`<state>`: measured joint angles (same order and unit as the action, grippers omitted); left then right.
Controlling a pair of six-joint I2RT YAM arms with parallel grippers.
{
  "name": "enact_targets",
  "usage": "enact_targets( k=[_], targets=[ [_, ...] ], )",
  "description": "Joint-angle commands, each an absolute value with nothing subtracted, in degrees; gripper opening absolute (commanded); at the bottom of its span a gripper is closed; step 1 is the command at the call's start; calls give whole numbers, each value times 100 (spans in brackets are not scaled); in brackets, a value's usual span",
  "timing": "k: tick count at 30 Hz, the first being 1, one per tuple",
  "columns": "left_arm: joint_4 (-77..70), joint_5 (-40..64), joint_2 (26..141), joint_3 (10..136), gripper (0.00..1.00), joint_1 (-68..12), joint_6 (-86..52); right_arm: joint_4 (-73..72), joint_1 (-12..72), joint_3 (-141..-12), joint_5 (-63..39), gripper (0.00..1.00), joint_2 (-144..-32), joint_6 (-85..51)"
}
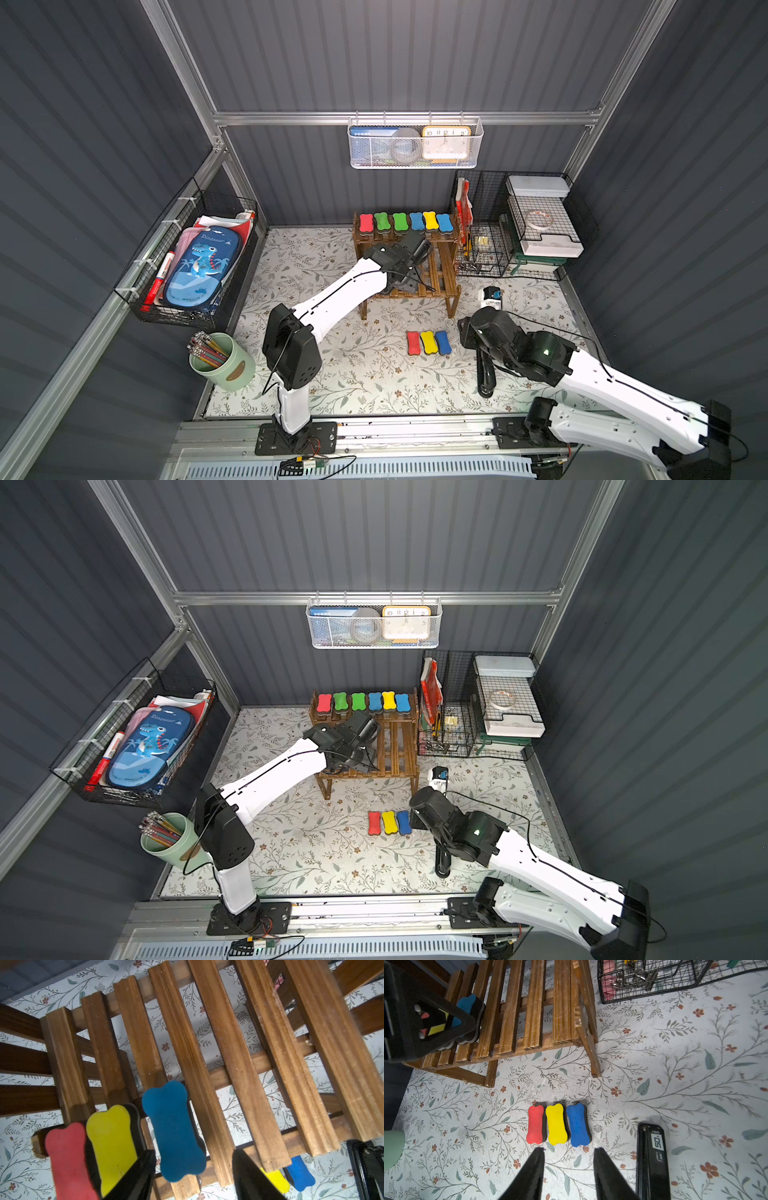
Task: Remove the whiteboard erasers from the shelf
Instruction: Pick up the whiteboard eraser from the shelf.
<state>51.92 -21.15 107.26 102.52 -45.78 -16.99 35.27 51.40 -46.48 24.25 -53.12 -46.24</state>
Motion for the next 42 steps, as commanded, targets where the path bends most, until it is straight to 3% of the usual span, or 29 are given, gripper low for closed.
enact_targets(
  k=[1, 19, 31, 42],
  targets=[
    [5363, -2334, 10823, 10384, 62, -4597, -1793, 3618, 5099, -4579, 2426, 43, -5215, -4632],
    [5387, -2294, 11034, 10259, 57, -4597, -1951, 3590, 4972, -4430, 2343, 44, -5011, -4680],
    [5362, -2416, 10945, 10411, 44, -4597, -1978, 3603, 4933, -4425, 2353, 43, -4970, -4697],
    [5300, -2429, 9475, 9308, 42, -4838, -2682, 3541, 4913, -4406, 2338, 43, -4922, -4726]
  ],
)
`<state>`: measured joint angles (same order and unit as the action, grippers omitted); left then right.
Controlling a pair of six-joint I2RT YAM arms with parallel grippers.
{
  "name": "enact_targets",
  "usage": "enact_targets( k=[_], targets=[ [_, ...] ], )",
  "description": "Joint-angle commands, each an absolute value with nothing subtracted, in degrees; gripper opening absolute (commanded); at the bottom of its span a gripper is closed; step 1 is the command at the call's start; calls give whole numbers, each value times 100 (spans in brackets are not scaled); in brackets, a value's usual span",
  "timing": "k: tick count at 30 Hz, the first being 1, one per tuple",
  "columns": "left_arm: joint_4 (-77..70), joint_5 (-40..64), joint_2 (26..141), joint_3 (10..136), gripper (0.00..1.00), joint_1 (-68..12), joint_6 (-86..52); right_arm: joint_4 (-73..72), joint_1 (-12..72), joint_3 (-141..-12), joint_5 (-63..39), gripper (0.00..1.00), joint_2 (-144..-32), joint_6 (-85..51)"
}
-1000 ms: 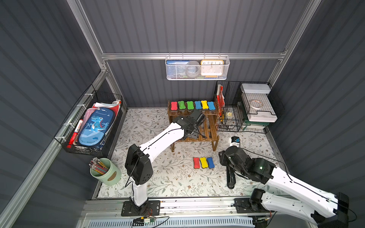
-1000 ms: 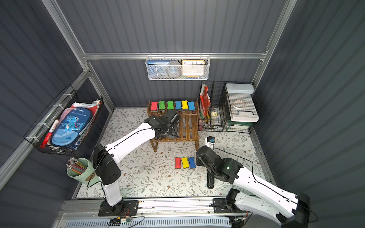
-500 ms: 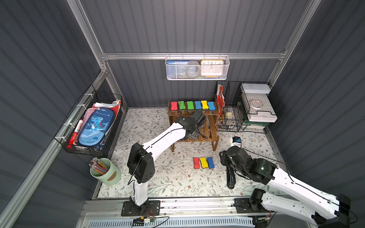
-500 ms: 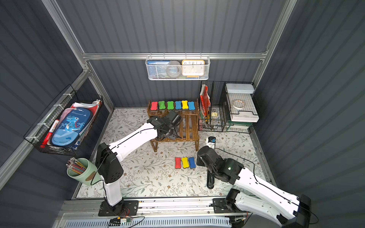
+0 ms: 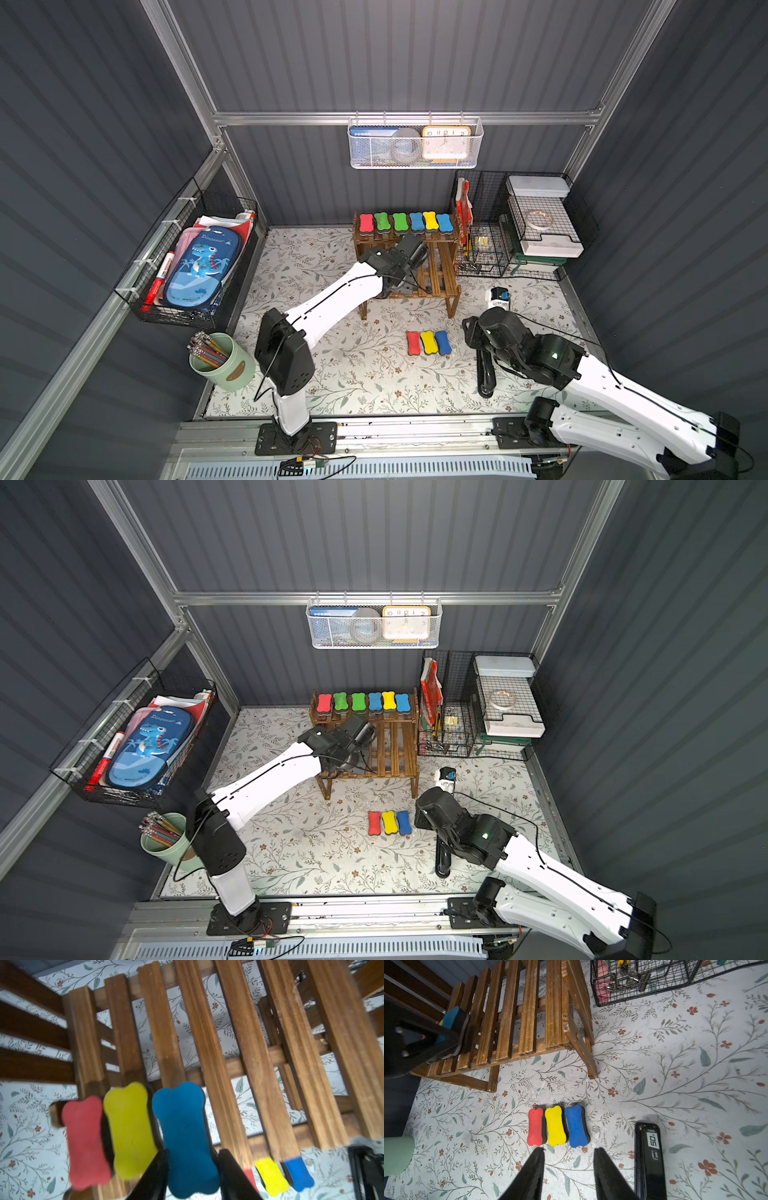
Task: Remove the whiteboard erasers from the shelf
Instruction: Pick up the whiteboard eraser from the shelf, then place the whiteboard eraser at the center of the board.
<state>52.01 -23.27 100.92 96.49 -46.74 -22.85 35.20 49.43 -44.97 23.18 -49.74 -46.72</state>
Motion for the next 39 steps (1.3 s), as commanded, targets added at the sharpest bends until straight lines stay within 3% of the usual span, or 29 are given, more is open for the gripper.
enact_targets(
  k=[1, 9, 16, 32, 36, 39],
  targets=[
    [5300, -2522, 9302, 9140, 42, -4923, -2778, 3533, 4916, -4403, 2333, 44, -4922, -4730],
    [5289, -3014, 8265, 7419, 40, -5785, -3920, 3489, 4896, -4343, 2303, 44, -4902, -4764],
    [4229, -2406, 8276, 6191, 39, -5946, -4243, 3451, 4887, -4283, 2290, 43, -4892, -4796],
    [3532, -1803, 9750, 6342, 35, -5876, -3762, 3541, 4874, -4241, 2362, 43, -4773, -4860],
    [3535, -1843, 9887, 6376, 39, -5837, -3762, 3550, 4863, -4236, 2356, 44, -4781, -4858],
    [3525, -1837, 9933, 6355, 48, -5790, -3753, 3536, 4860, -4237, 2364, 44, -4781, -4863]
  ],
)
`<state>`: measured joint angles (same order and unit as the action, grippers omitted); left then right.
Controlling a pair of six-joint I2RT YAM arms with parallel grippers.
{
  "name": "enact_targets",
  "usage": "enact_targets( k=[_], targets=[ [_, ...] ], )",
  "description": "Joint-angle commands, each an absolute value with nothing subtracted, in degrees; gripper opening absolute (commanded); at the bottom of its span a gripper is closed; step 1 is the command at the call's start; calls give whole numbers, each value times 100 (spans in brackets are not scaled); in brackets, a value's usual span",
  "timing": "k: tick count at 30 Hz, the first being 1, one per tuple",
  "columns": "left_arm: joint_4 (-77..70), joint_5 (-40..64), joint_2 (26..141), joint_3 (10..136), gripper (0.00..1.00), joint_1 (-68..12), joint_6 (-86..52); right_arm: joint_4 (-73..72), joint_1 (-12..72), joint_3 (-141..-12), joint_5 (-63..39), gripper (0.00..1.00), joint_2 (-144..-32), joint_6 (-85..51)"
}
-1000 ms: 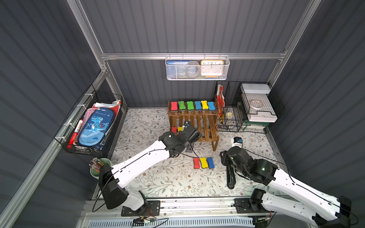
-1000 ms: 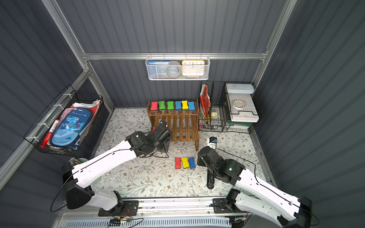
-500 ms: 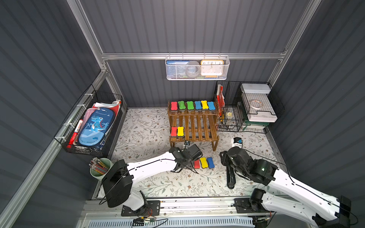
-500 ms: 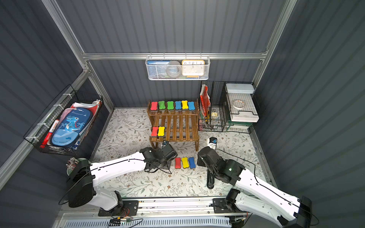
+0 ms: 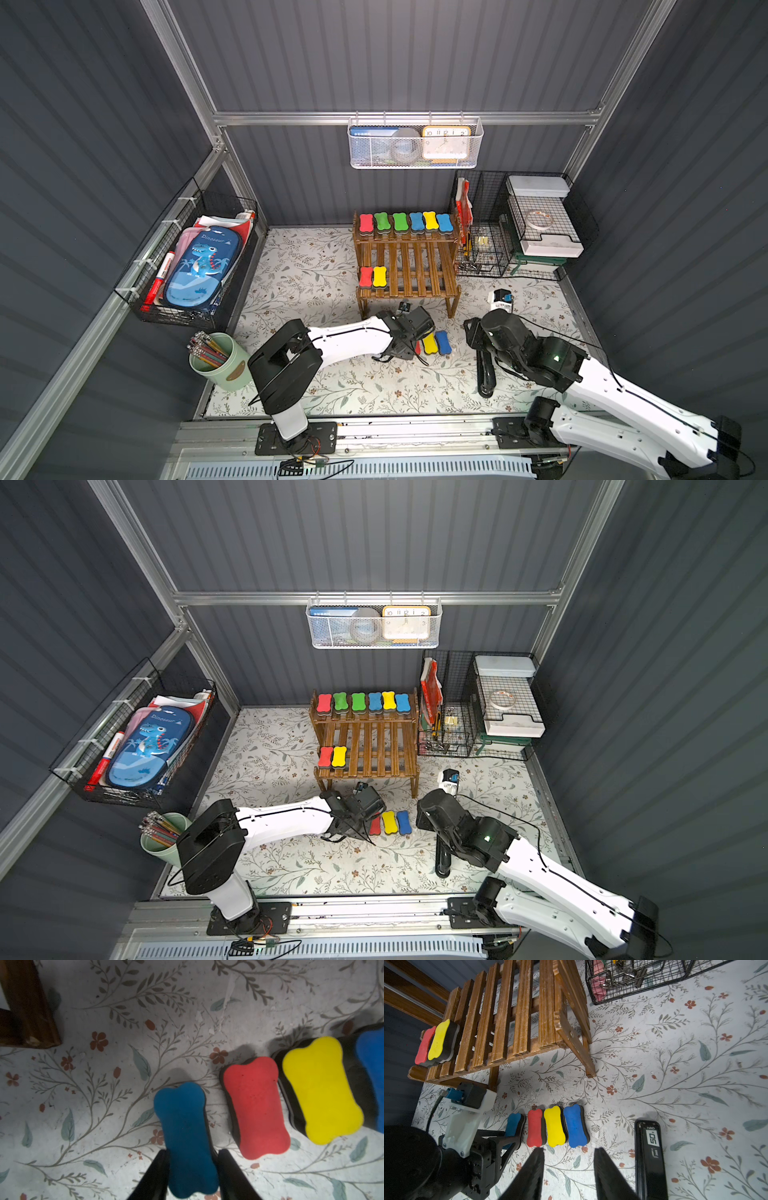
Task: Remove the whiteboard erasers from the shelf
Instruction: Place the whiteboard eraser at the center of the board.
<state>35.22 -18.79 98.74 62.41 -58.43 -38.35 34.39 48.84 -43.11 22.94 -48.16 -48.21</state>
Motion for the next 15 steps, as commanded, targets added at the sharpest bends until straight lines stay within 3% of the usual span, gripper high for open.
enact_targets(
  k=[1, 5, 15],
  targets=[
    [3532, -1836, 9962, 6357, 53, -5791, -3741, 3538, 4860, -4237, 2362, 44, -4783, -4869],
    [3717, -1898, 9902, 6423, 67, -5790, -3768, 3561, 4864, -4274, 2397, 48, -4757, -4869],
    [4291, -1688, 8800, 6632, 78, -5820, -3810, 3487, 4864, -4366, 2314, 57, -4742, -4768]
  ],
)
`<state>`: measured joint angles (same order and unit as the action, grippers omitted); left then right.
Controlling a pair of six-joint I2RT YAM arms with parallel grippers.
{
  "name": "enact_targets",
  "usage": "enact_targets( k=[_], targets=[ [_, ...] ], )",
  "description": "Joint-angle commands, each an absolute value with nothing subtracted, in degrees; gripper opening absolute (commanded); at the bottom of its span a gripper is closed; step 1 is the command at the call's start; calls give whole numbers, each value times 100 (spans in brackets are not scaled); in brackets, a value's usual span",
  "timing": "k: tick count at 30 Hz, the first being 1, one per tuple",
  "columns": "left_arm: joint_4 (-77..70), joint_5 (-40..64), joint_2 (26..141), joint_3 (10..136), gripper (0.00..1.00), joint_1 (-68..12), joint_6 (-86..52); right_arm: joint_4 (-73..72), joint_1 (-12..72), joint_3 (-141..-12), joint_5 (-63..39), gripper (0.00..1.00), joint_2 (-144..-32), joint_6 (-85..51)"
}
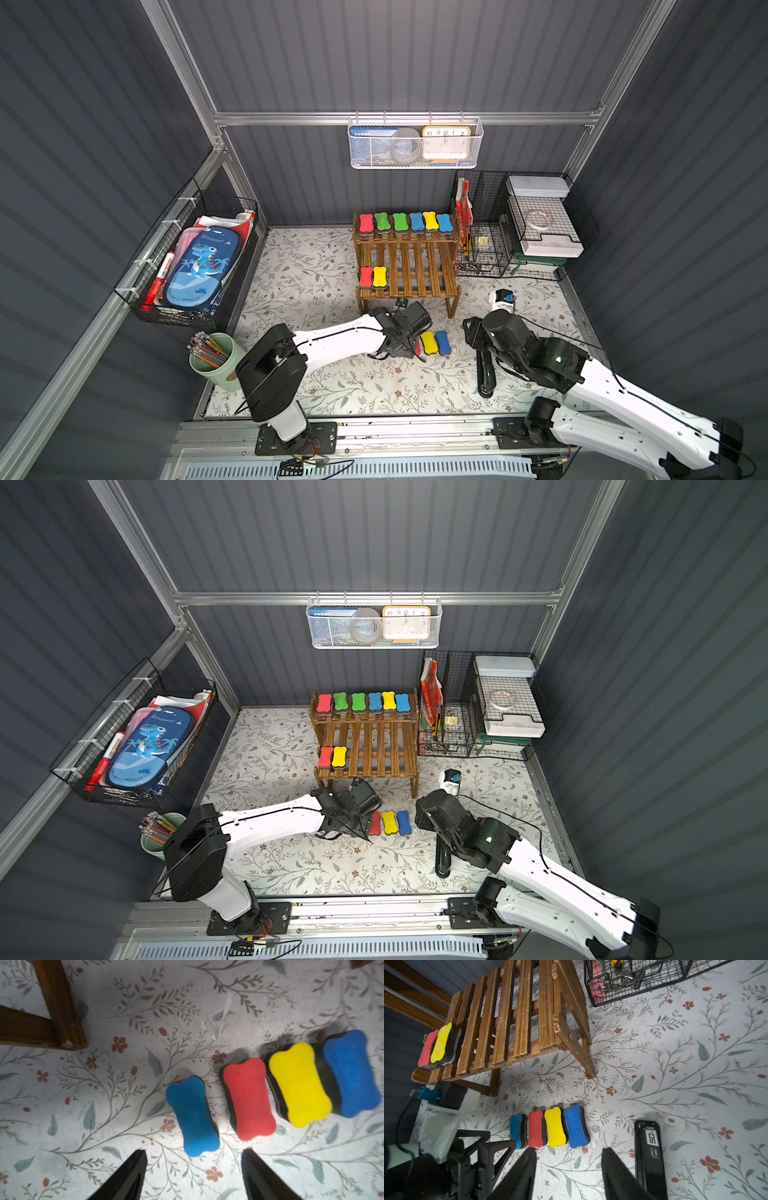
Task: Remove the whiteboard erasers from the shelf
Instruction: Place the whiteboard eraser at the center of the board.
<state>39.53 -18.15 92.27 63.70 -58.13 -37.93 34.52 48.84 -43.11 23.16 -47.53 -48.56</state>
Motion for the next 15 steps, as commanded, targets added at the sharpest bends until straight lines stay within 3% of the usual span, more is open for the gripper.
enact_targets(
  k=[1, 7, 15],
  targets=[
    [4359, -1691, 8662, 6723, 78, -5819, -3776, 3484, 4860, -4387, 2288, 57, -4759, -4711],
    [4974, -2010, 8780, 7966, 79, -5713, -3161, 3445, 4860, -4433, 2157, 56, -4799, -4614],
    [5458, -1845, 9560, 9533, 69, -4908, -2521, 3437, 4852, -4421, 2187, 54, -4772, -4592]
  ],
)
